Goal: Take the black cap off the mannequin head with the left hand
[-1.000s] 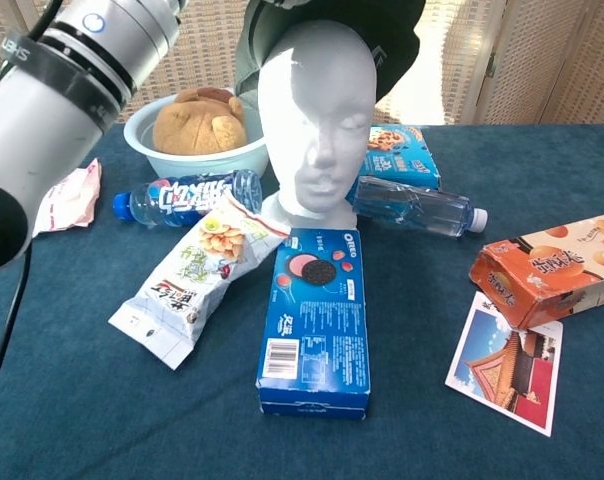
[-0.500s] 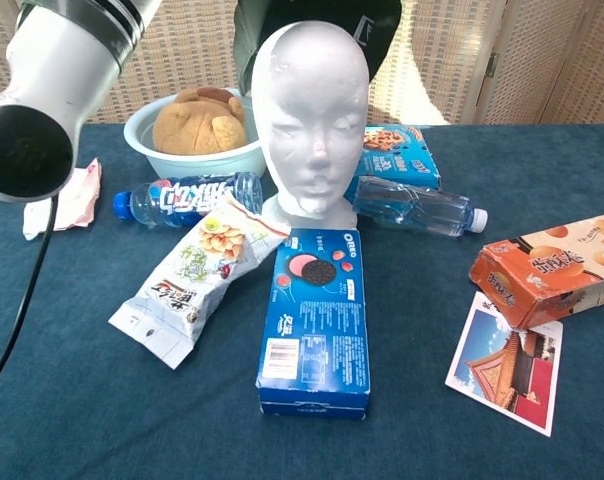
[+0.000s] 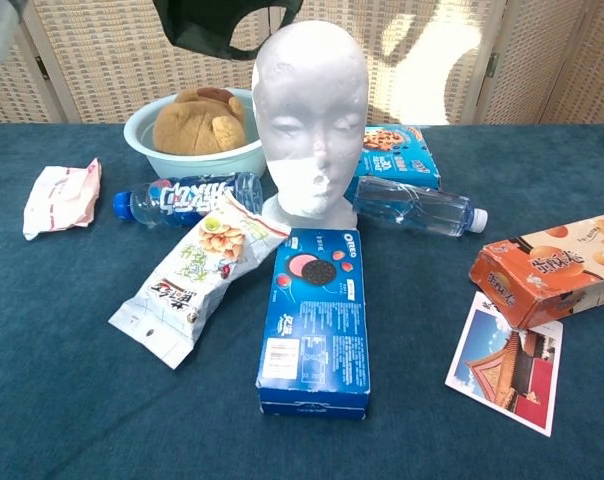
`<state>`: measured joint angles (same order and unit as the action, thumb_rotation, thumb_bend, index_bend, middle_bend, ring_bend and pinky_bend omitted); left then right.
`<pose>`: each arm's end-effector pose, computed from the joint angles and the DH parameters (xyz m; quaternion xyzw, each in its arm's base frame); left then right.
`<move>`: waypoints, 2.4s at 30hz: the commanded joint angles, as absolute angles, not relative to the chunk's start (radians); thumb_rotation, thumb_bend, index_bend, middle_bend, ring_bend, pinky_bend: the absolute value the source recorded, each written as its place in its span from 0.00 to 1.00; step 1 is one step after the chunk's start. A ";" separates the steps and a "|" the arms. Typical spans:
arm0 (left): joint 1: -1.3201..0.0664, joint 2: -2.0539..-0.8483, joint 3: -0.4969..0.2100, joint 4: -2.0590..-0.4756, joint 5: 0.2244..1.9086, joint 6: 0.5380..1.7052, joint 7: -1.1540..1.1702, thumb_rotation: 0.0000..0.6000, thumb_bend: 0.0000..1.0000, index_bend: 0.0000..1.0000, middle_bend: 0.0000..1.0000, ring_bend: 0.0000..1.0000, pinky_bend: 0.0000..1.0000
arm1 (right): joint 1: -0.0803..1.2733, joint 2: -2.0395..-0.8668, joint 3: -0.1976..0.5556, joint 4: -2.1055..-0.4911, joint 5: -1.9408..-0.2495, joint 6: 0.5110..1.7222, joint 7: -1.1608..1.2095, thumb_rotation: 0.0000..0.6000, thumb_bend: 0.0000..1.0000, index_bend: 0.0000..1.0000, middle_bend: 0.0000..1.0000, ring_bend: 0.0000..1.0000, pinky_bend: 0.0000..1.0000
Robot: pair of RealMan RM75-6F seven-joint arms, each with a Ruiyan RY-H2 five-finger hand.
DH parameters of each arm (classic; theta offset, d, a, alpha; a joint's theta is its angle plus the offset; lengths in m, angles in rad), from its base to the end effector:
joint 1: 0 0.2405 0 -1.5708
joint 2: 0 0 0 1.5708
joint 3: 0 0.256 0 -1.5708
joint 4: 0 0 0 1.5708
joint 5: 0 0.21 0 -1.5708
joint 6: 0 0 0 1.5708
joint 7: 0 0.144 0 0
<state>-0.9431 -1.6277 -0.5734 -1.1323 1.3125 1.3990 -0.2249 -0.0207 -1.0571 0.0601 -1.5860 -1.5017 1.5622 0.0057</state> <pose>-0.0449 0.4401 0.1275 -0.4498 -0.2614 -0.7582 0.3930 -0.3314 -0.1493 0.1934 0.5721 -0.3658 0.3602 0.6396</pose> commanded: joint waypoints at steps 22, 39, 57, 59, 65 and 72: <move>-0.626 -1.389 -0.367 -1.154 1.467 1.649 -0.233 1.00 0.32 0.61 1.00 1.00 1.00 | -0.002 -1.050 0.061 -1.610 -1.516 1.546 -0.016 1.00 0.06 0.28 0.22 0.15 0.22; -0.452 -1.329 -0.245 -1.104 1.524 1.744 -0.244 1.00 0.32 0.61 1.00 1.00 1.00 | 0.018 -1.051 0.063 -1.613 -1.518 1.525 -0.022 1.00 0.06 0.28 0.22 0.15 0.22; -0.415 -1.474 -0.149 -1.004 1.626 1.780 -0.277 1.00 0.32 0.61 1.00 1.00 1.00 | 0.017 -1.042 0.059 -1.638 -1.522 1.532 -0.043 1.00 0.06 0.28 0.22 0.15 0.22; -0.418 -1.492 -0.133 -0.983 1.642 1.771 -0.274 1.00 0.32 0.61 1.00 1.00 1.00 | 0.015 -1.043 0.059 -1.637 -1.521 1.535 -0.041 1.00 0.06 0.28 0.22 0.15 0.22; -0.427 -1.557 -0.102 -0.895 1.665 1.744 -0.290 1.00 0.32 0.62 1.00 1.00 1.00 | 0.015 -1.045 0.058 -1.637 -1.522 1.535 -0.044 1.00 0.06 0.28 0.22 0.15 0.22; -0.438 -1.632 -0.068 -0.760 1.686 1.712 -0.300 1.00 0.32 0.62 1.00 1.00 1.00 | 0.016 -1.045 0.057 -1.644 -1.525 1.535 -0.052 1.00 0.06 0.28 0.22 0.15 0.22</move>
<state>-0.4328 -1.6041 -0.0820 -0.7987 1.6787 1.7296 -0.2935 0.0164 -1.0449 0.0568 -1.6434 -1.5247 1.5354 -0.0516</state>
